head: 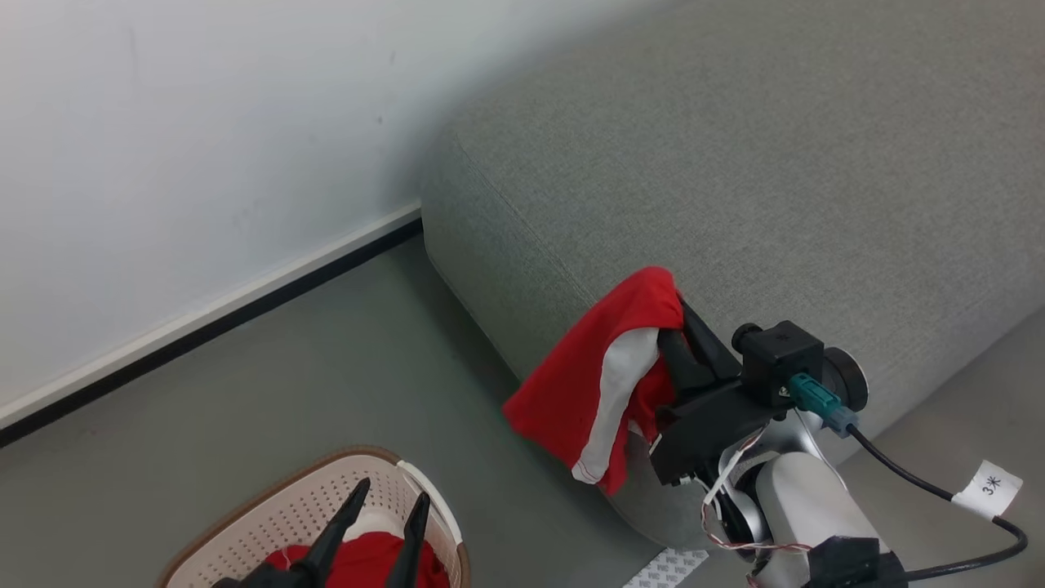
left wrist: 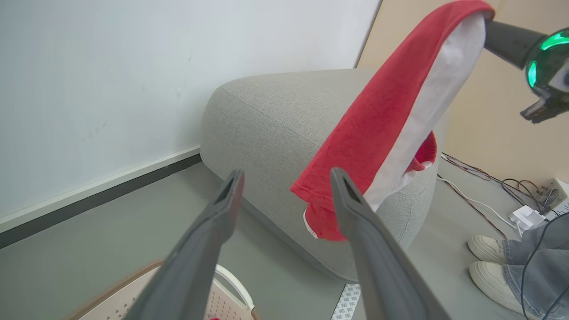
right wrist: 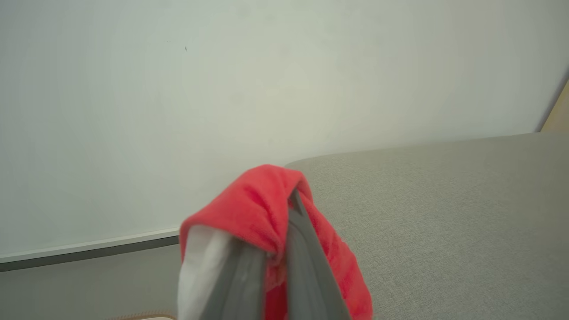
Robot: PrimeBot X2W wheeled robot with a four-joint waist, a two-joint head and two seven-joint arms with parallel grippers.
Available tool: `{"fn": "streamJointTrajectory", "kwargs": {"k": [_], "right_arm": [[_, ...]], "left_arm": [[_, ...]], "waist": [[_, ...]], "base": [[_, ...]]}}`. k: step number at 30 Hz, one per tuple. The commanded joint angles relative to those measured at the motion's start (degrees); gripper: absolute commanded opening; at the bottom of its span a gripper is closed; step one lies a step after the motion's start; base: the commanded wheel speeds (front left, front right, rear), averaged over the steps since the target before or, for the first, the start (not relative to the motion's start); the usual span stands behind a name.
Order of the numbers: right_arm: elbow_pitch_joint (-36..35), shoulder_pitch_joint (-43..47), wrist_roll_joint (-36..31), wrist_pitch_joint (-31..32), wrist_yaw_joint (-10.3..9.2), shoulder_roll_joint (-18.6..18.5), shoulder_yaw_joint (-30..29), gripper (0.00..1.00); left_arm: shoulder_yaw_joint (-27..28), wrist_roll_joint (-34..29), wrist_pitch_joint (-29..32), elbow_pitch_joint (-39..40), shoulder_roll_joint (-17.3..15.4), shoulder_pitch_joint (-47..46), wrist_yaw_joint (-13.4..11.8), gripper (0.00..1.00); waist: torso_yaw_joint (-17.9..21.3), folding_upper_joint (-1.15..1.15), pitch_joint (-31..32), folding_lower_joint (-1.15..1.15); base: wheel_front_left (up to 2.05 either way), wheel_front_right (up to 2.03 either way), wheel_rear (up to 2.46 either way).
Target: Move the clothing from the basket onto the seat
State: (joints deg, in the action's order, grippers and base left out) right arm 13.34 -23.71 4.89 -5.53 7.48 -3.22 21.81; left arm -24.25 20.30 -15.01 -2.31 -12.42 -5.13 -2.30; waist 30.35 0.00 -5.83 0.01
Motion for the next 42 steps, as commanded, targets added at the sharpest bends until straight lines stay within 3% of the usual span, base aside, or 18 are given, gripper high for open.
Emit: {"fn": "streamJointTrajectory", "kwargs": {"k": [1, 6, 13, 15, 24, 34, 42], "right_arm": [[-0.6, -0.99, -0.39, -0.4, 0.02, -0.16, -0.2, 0.0], [-0.51, -3.7, 1.74, -0.92, 0.02, -0.77, -0.78, 0.0], [1.01, -12.42, 5.11, -1.58, 0.02, -5.39, -1.41, 0.0], [1.78, -15.72, 8.86, -2.13, 0.02, -6.64, -1.1, 0.0], [10.68, -32.38, 29.9, -0.53, 0.02, -20.61, -3.12, 0.0], [21.54, -46.37, 35.98, -2.12, 0.02, -28.15, -8.0, 0.0], [26.42, -53.51, 36.96, -3.41, 0.02, -33.03, -13.37, 0.0]], "left_arm": [[0.49, -0.92, -0.27, 0.26, -0.46, -0.7, 0.16, 1.0], [0.54, -2.01, -0.27, 0.17, -1.17, -1.14, 1.21, 1.0], [0.77, -3.21, 0.18, 1.7, -2.93, -1.9, 0.97, 1.0], [0.9, -3.8, 0.73, 3.06, -3.78, -2.2, 0.84, 1.0], [0.64, -6.76, 6.17, 11.64, -7.67, -4.52, 0.12, 1.0], [-0.93, -9.83, 10.97, 19.31, -10.06, -7.83, 0.7, 1.0], [-2.07, -11.47, 10.96, 22.76, -10.21, -8.78, 0.7, 1.0]], "waist": [[1.3, 0.0, -2.78, -0.01], [1.65, 0.0, -5.29, -0.01], [2.11, 0.0, -9.13, -0.01], [2.09, 0.0, -10.73, -0.01], [-2.63, 0.0, -21.05, -0.01], [-5.92, 0.0, -29.87, -0.01], [-7.65, 0.0, -33.68, -0.01]], "base": [[0.0, 0.0, 0.0], [0.0, 0.0, 0.0], [0.0, 0.0, 0.0], [0.0, 0.0, 0.0], [0.0, 0.0, 0.0], [0.0, 0.0, 0.0], [0.0, 0.0, 0.0]]}}
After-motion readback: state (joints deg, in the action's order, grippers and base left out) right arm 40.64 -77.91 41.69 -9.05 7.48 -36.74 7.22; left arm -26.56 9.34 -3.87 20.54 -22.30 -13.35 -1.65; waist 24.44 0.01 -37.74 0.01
